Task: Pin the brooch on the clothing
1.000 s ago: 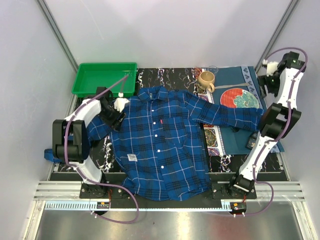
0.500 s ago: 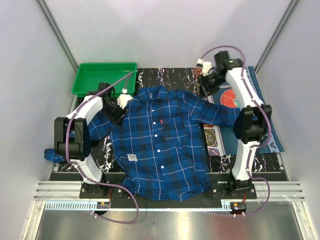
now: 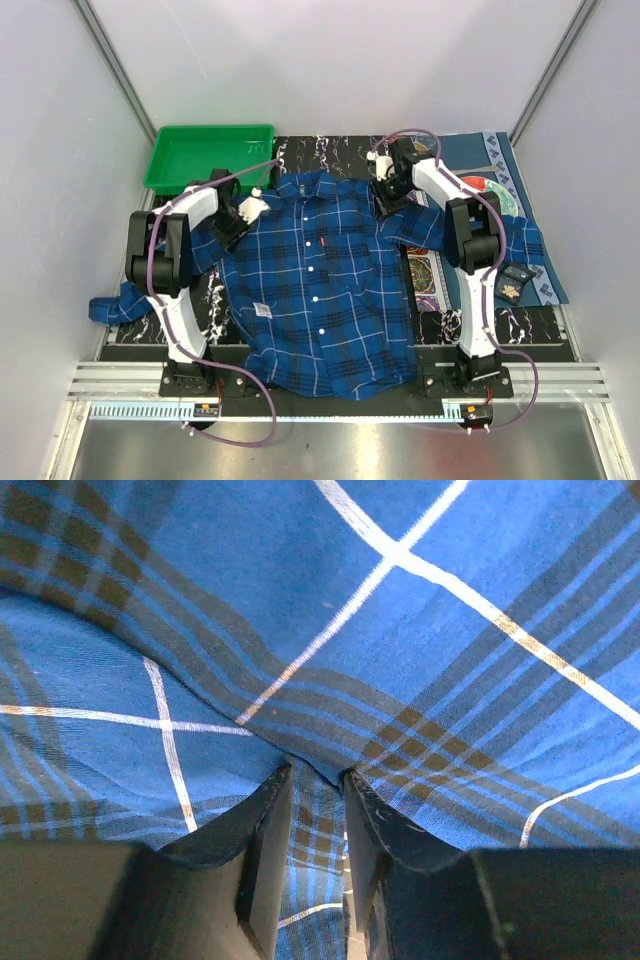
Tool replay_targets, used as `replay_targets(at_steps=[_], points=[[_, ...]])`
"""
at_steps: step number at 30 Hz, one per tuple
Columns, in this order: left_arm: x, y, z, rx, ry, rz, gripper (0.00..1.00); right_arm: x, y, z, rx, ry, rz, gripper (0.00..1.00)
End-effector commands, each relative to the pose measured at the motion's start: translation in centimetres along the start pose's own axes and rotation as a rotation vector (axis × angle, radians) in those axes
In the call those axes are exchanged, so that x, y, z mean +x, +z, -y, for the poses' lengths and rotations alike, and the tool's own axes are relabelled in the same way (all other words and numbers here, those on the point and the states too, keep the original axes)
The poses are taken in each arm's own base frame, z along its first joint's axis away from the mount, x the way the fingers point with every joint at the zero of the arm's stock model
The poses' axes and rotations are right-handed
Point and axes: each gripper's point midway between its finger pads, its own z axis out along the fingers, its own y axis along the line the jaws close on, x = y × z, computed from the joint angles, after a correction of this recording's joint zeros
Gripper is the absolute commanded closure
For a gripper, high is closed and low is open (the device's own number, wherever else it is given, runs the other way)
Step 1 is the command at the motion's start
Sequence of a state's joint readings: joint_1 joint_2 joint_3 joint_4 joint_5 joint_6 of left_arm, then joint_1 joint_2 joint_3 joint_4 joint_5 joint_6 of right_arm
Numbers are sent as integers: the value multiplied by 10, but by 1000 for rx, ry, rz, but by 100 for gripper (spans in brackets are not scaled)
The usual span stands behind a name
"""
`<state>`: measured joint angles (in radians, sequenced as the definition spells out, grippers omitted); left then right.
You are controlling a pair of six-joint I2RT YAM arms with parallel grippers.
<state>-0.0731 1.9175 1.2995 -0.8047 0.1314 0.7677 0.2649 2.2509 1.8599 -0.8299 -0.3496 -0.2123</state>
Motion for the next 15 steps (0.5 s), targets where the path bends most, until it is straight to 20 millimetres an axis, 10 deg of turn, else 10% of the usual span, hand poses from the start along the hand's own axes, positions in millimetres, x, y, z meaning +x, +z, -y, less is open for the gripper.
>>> replay_targets(at_steps=[1, 10, 15], points=[[-17, 6, -42, -120, 10, -6, 68, -24, 8, 22, 92, -20, 68, 63], [-58, -12, -68, -164, -39, 114, 58, -49, 18, 59, 249, -45, 103, 64], [-76, -75, -13, -46, 95, 357, 31, -58, -35, -6, 66, -97, 156, 55]])
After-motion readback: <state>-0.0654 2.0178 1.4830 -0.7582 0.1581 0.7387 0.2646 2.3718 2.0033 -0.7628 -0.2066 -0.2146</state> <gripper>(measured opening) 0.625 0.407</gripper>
